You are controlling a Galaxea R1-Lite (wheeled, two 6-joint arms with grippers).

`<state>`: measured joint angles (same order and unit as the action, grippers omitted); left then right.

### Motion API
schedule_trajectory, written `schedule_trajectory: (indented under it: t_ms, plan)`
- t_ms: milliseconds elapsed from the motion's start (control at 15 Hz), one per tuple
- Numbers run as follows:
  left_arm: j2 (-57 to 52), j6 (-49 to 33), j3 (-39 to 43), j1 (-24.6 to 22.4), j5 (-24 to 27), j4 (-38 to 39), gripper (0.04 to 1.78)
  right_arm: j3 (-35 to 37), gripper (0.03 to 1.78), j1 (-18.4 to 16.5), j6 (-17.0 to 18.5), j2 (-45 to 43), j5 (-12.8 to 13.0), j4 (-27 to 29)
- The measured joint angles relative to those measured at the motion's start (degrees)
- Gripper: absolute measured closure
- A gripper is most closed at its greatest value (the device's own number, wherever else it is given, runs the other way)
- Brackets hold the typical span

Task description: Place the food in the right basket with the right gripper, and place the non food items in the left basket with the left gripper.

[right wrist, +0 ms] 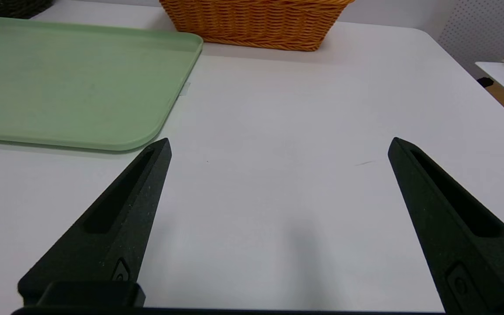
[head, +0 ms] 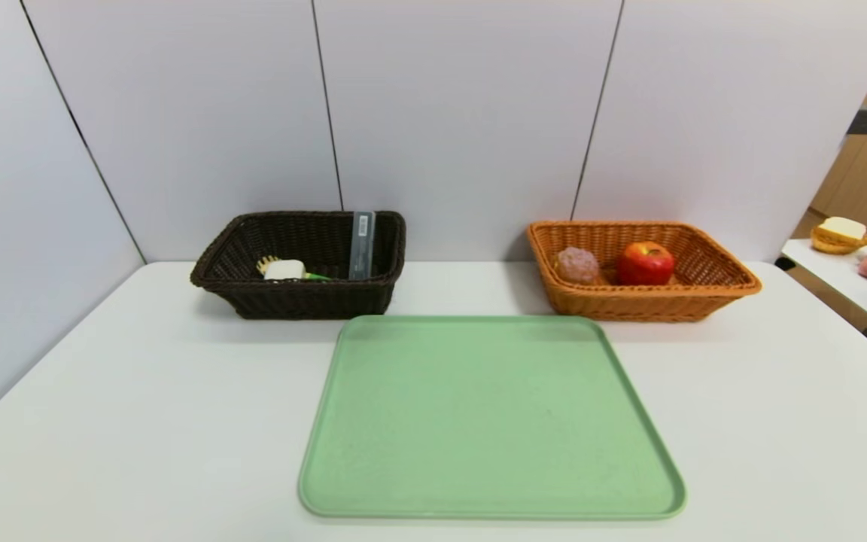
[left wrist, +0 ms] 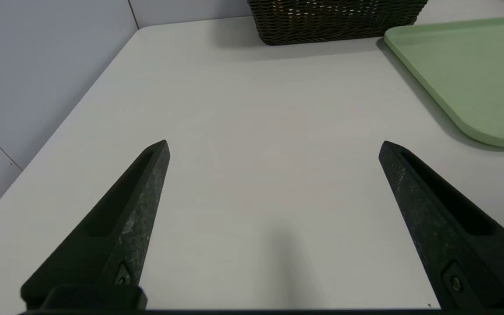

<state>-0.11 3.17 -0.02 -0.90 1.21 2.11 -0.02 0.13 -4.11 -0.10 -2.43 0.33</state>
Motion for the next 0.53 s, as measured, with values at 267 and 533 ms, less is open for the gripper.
schedule_trajectory:
  t_ms: [267,533]
  plan:
    - [0.0,-6.2,0.0,0.0,-2.8,0.1,0.13,0.0,0.10,0.0,-0.3,0.0,1.5,0.0]
    - [0.0,-6.6,0.0,0.0,-3.1,0.1,0.13,0.0,0.10,0.0,2.6,0.0,2.1,-0.2]
